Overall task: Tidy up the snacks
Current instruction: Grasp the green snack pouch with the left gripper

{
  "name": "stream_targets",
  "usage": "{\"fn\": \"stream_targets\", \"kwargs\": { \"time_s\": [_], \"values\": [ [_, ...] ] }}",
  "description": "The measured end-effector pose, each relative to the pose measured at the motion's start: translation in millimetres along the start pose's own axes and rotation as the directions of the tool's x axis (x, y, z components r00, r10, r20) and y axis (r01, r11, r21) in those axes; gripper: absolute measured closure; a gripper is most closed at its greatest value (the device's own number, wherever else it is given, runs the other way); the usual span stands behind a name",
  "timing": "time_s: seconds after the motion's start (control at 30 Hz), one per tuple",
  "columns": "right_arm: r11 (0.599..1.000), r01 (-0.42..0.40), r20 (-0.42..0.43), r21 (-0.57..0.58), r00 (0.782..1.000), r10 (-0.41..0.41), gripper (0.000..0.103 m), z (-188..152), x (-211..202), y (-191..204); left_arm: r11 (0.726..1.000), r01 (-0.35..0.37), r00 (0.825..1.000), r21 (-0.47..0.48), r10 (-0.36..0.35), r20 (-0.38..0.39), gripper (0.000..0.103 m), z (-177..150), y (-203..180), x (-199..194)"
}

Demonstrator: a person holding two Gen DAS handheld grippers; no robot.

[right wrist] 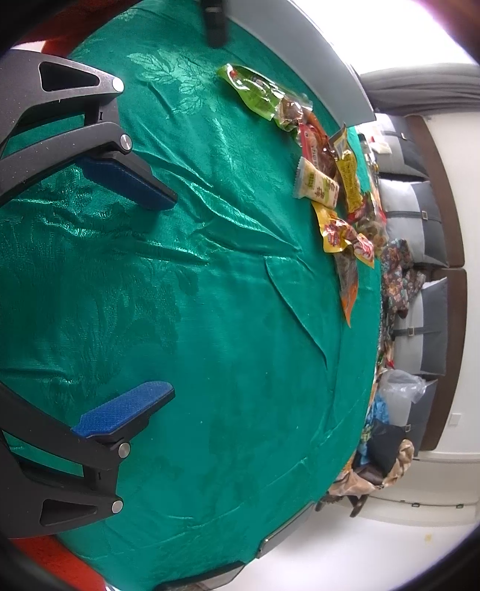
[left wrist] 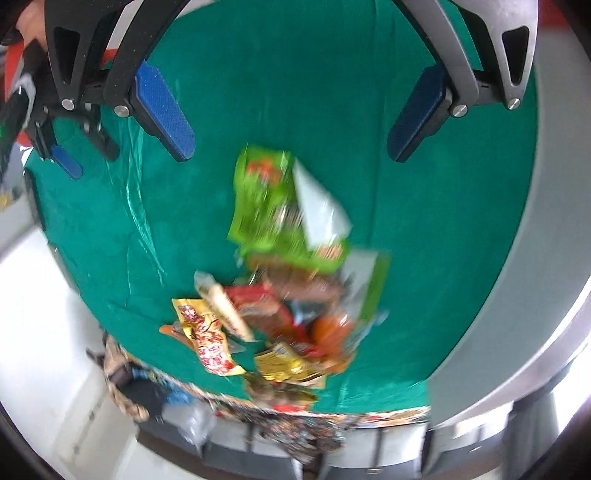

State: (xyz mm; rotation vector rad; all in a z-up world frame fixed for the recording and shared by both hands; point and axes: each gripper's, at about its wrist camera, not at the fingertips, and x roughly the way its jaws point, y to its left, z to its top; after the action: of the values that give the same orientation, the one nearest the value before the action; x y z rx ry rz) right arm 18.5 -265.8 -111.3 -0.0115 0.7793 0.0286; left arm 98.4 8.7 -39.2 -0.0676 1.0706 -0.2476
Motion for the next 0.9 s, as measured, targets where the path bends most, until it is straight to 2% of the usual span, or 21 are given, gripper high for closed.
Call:
{"fn": "stream_targets", "kwargs": {
  "time_s": [0.07, 0.2, 0.27, 0.3, 0.4, 0.6, 0.73, 0.8, 0.9],
  "values": [
    [1.0, -0.002, -0.001, -0.002, 1.0, 0.002, 0.007, 1, 0, 0, 1.0, -0.026, 0.999, 0.017, 0.026, -0.034, 0.0, 24, -11, 16],
    [1.0, -0.008, -0.004, -0.006, 1.0, 0.008, 0.007, 2, 1, -1, 0.994, -0.108, 0.987, -0.02, 0.105, -0.119, 0.001, 33, -9, 51],
    [1.0, -0.011, -0.004, -0.008, 1.0, 0.01, 0.007, 2, 1, -1, 0.982, -0.182, 0.979, 0.046, 0.185, -0.085, 0.0, 25, -11, 51],
    [1.0, -0.012, -0.003, -0.011, 1.0, 0.012, 0.007, 1, 1, -1, 0.986, -0.159, 0.983, 0.055, 0.163, -0.08, 0.0, 21, -8, 49],
    [1.0, -0.022, -0.006, -0.018, 1.0, 0.021, 0.007, 0, 1, -2, 0.984, -0.159, 0.981, 0.076, 0.166, -0.099, 0.0, 12, 13, 40],
    [1.0, -0.02, -0.014, -0.014, 1.0, 0.02, 0.007, 3, 2, 0, 0.986, -0.169, 0.977, 0.001, 0.168, -0.134, 0.0, 9, 55, 26],
    [1.0, -0.02, -0.014, -0.014, 1.0, 0.02, 0.007, 3, 2, 0, 0.997, -0.071, 0.993, -0.032, 0.067, -0.101, 0.0, 24, 49, 20],
    [1.0, -0.02, -0.013, -0.014, 1.0, 0.02, 0.007, 3, 2, 0, 0.996, -0.068, 0.995, -0.049, 0.064, -0.08, 0.0, 38, 41, 23],
    [1.0, -0.02, -0.014, -0.014, 1.0, 0.02, 0.007, 3, 2, 0, 0.99, -0.076, 0.994, -0.119, 0.066, -0.092, 0.0, 55, 38, 40]
  ]
}}
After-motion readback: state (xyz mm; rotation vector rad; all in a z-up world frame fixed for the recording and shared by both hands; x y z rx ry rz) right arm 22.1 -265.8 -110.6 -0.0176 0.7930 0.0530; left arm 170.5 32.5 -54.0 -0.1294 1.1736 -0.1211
